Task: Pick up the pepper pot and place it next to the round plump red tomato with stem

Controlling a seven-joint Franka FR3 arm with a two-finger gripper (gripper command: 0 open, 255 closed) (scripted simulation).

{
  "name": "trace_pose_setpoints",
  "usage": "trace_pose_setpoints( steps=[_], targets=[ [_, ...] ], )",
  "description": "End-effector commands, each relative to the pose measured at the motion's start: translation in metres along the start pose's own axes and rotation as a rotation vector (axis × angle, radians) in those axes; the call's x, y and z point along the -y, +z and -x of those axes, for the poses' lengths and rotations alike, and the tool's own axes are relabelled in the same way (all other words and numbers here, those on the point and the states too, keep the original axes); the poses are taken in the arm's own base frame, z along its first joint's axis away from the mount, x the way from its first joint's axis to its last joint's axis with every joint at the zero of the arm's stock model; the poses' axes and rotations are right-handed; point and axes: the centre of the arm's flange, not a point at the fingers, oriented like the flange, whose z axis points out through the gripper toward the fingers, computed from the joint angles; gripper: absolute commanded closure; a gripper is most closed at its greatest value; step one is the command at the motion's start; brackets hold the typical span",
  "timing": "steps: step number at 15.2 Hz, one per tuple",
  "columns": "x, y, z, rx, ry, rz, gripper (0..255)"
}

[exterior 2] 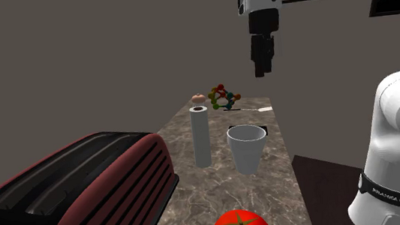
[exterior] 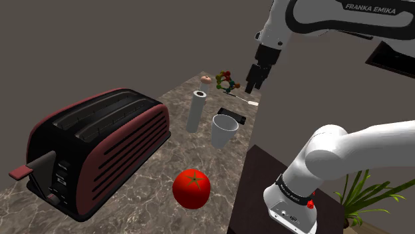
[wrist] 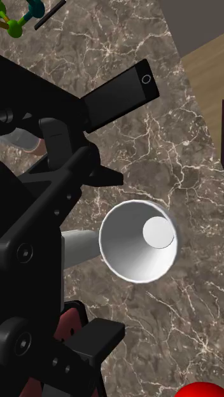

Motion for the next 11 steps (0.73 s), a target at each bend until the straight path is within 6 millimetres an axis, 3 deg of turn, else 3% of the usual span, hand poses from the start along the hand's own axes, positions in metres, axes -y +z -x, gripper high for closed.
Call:
trace_pose_setpoints(
  steps=[1,11],
  targets=[
    [0.000,0.000,0.000,0.000,0.000,0.000,0],
    [-0.076,0.030,-0.105,-0.021,0.013,-0.044,0]
  ],
)
